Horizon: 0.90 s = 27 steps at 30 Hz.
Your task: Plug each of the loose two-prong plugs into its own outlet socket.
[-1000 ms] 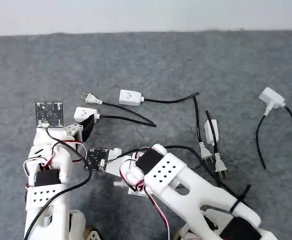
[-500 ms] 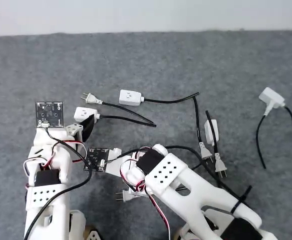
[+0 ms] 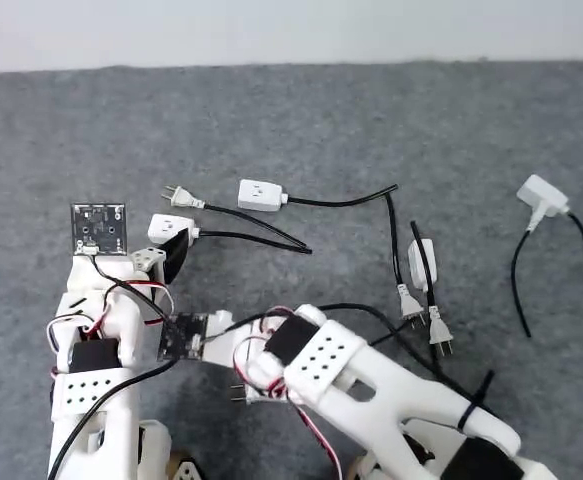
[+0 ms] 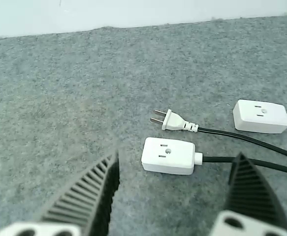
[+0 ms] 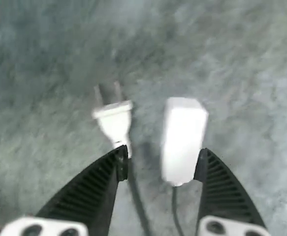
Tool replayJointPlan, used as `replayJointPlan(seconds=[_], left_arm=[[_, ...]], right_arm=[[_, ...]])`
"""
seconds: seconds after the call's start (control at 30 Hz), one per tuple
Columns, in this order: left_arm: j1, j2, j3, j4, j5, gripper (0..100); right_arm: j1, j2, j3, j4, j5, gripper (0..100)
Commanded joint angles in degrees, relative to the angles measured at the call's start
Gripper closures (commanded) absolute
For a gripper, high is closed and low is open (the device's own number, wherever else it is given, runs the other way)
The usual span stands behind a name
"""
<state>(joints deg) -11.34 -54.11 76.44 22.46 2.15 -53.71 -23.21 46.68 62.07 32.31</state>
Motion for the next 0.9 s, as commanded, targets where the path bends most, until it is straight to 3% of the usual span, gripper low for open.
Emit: replayJointPlan(seconds=[0.0, 0.37, 0.87], left_arm=[[0.00, -1.49, -0.75, -1.76, 0.09, 65], [0.00, -1.49, -0.75, -1.76, 0.09, 65], [0.00, -1.49, -0.75, -1.76, 0.09, 65]], right_arm=[[3.03, 0.48, -0.26, -3.56, -0.62, 78.6], [10.15, 9.36, -0.79, -10.77, 2.99, 78.6], [13.76, 9.80, -5.45, -10.33, 2.99, 78.6]])
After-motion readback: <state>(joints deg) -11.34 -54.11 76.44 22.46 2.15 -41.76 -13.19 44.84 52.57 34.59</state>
